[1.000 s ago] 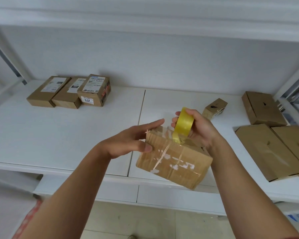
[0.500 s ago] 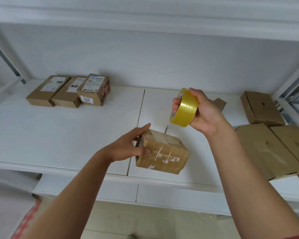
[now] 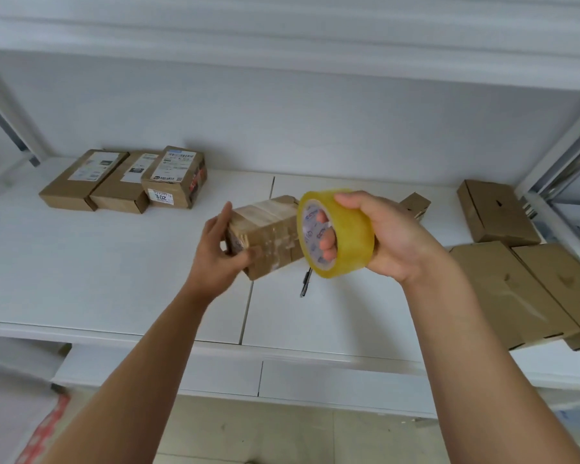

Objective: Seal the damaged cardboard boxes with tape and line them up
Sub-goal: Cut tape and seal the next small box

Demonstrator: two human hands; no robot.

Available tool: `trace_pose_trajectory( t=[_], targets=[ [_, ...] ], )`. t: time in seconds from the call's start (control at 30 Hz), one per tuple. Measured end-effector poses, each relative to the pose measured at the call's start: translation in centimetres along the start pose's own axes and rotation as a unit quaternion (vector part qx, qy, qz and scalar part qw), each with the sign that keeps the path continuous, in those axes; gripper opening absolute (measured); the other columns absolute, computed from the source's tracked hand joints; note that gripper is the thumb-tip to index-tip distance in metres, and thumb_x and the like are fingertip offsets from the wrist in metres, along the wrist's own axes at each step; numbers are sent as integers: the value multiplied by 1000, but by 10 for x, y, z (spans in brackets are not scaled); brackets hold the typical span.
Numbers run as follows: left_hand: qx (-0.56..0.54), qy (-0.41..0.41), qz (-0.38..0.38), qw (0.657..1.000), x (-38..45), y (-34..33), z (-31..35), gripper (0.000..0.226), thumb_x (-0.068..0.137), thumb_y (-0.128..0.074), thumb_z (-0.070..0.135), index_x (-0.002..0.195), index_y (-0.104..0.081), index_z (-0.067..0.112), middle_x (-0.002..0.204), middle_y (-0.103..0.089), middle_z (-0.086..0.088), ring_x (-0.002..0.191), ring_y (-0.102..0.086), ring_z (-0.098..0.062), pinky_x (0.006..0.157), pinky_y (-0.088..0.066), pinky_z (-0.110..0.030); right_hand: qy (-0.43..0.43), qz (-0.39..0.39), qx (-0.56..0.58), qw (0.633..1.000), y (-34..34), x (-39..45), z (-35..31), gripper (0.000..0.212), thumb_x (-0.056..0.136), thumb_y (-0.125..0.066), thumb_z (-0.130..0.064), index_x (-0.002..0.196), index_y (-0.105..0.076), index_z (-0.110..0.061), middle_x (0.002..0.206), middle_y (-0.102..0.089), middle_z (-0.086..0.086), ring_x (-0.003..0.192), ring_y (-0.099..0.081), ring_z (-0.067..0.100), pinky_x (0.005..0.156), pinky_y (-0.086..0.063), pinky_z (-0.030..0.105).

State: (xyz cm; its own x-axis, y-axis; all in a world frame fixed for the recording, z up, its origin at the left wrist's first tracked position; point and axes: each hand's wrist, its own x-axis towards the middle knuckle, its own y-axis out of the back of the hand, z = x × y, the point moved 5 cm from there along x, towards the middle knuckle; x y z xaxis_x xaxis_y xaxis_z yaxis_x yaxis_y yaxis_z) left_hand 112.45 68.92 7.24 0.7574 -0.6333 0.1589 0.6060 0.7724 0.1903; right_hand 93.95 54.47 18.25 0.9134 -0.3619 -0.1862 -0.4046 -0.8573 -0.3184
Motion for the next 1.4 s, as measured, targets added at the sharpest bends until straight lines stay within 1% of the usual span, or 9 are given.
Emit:
trace_pose_trajectory(
  t=[0.13,0.23,0.33,0.5,0.8,1.0,1.17,1.3,1.4],
  targets=[
    [-35,-6,63,997,3,8,4,93,66,-74,30,151,-37,24,127,-47,7,110,-55,-12,73,-53,-12,-9,-22,-34,999,2,-5,8,29,79,-55,-32,76,-67,-6,57,-63,19,48,-61,28,53,-52,28],
    [-86,15,104,991,7,17,13,93,63,-71,38,150,-40,25,138,-52,-6,115,-58,-28,90,-56,-38,-37,-31,-51,998,4,-9,27,26,80,-59,-29,77,-67,-5,58,-64,22,49,-62,29,55,-53,29],
    [-178,20,113,977,9,21,27,87,64,-66,41,146,-46,20,135,-59,-7,108,-64,-19,80,-58,-39,-75,-7,-48,996,7,-6,51,28,77,-61,-30,79,-68,-3,61,-65,22,51,-63,29,56,-55,31],
    [-240,50,61,968,9,5,45,30,69,-62,41,95,-72,35,99,-72,4,94,-69,-17,71,-57,-41,-125,19,5,992,9,3,83,29,79,-64,-32,83,-74,-5,73,-68,18,59,-65,26,59,-57,31],
    [-282,127,50,950,6,-8,35,35,67,-63,49,96,-75,33,105,-74,1,97,-72,-25,78,-59,-50,-159,20,-24,987,22,9,99,33,93,-60,-35,88,-66,-4,72,-65,16,58,-62,26,62,-53,33],
    [-309,275,50,909,-5,-18,-7,60,70,-59,61,114,-67,22,116,-69,-14,98,-71,-36,75,-59,-52,-112,77,-164,977,36,11,93,32,89,-67,-45,81,-67,-14,69,-69,20,53,-63,28,55,-54,31],
    [-289,284,104,908,-12,-10,-39,64,72,-61,55,125,-55,18,122,-61,-12,108,-65,-35,77,-59,-50,-100,148,-347,921,53,17,99,27,86,-59,-61,103,-49,-42,73,-67,-11,48,-62,-2,49,-44,13],
    [-262,322,83,906,-23,-15,-55,54,81,-52,61,118,-60,22,116,-63,-12,103,-65,-34,67,-60,-44,-96,124,-373,914,49,20,111,24,89,-52,-60,104,-57,-42,101,-64,-7,53,-69,14,56,-48,20],
    [-281,354,73,889,-27,-20,-60,52,84,-48,64,107,-67,22,109,-66,-13,100,-66,-37,65,-59,-48,-78,145,-399,902,46,24,109,27,90,-51,-60,111,-58,-44,101,-59,-21,75,-65,4,60,-43,17]
  ],
)
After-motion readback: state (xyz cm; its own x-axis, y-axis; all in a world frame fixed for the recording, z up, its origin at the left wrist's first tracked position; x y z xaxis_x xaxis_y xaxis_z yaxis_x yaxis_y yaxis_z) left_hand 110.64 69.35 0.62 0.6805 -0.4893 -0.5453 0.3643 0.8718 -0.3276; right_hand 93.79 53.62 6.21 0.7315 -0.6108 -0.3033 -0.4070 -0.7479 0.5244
